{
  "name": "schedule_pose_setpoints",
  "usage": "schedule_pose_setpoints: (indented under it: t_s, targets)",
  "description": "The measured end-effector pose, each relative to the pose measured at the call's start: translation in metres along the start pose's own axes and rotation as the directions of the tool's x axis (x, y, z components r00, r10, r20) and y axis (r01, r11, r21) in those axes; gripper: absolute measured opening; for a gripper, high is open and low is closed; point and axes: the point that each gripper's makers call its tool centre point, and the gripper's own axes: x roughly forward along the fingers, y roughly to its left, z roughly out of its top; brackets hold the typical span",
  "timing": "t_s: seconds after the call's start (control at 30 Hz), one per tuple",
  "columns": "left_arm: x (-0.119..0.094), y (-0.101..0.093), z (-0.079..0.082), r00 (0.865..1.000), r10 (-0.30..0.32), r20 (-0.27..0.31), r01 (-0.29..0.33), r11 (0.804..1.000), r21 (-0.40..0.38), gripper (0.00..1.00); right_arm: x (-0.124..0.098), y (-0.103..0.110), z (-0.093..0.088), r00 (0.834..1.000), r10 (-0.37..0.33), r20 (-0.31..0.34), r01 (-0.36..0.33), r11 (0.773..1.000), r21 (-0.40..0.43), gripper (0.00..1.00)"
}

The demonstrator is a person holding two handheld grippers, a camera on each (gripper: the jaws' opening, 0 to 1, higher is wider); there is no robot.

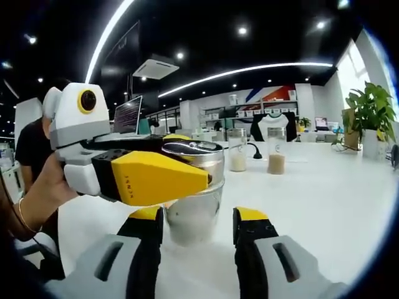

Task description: Rotate the seasoning bottle until the label or dispensing opening points toward the visible target arrow and the bottle remains upright within the marked orientation range

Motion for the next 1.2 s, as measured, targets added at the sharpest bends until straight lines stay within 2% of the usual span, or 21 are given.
schedule_pose_setpoints:
  t_s: [0.3, 0.57, 0.8, 0.9, 1.1, 1.17, 1.2]
  targets:
    - [-0.001, -0.003, 0.0, 1.0, -0.008, 0.0, 0.008, 1.0, 0.001, 0.33, 0.0, 0.005, 0.002, 1.0, 0.02, 0.014, -0.02, 1.0, 0.003, 0.36]
    - [-0.005, 0.0, 0.006, 0.999, -0.026, 0.021, 0.026, 1.0, -0.009, 0.33, 0.0, 0.009, 0.007, 0.998, 0.042, 0.039, -0.042, 0.999, -0.006, 0.33]
    - [-0.005, -0.001, 0.003, 1.0, -0.008, 0.016, 0.008, 1.0, -0.01, 0.33, 0.001, 0.01, 0.006, 0.999, 0.026, 0.03, -0.025, 0.999, -0.032, 0.32]
    - [-0.005, 0.001, 0.003, 1.0, 0.015, 0.015, -0.015, 1.0, -0.007, 0.33, 0.003, 0.009, 0.006, 1.0, 0.004, 0.025, -0.003, 0.999, -0.035, 0.32]
    - [-0.004, 0.008, 0.0, 0.994, 0.108, -0.002, -0.108, 0.994, -0.031, 0.33, 0.006, 0.006, 0.003, 1.0, -0.019, 0.01, 0.019, 1.0, -0.02, 0.32]
    - [-0.005, 0.012, -0.001, 0.988, 0.155, -0.015, -0.155, 0.987, -0.03, 0.33, 0.007, 0.006, 0.003, 1.0, -0.023, 0.009, 0.023, 1.0, -0.022, 0.32]
    - [-0.003, 0.013, -0.002, 0.978, 0.207, -0.025, -0.208, 0.976, -0.064, 0.33, 0.008, 0.006, 0.002, 1.0, -0.026, 0.007, 0.026, 0.999, -0.023, 0.32]
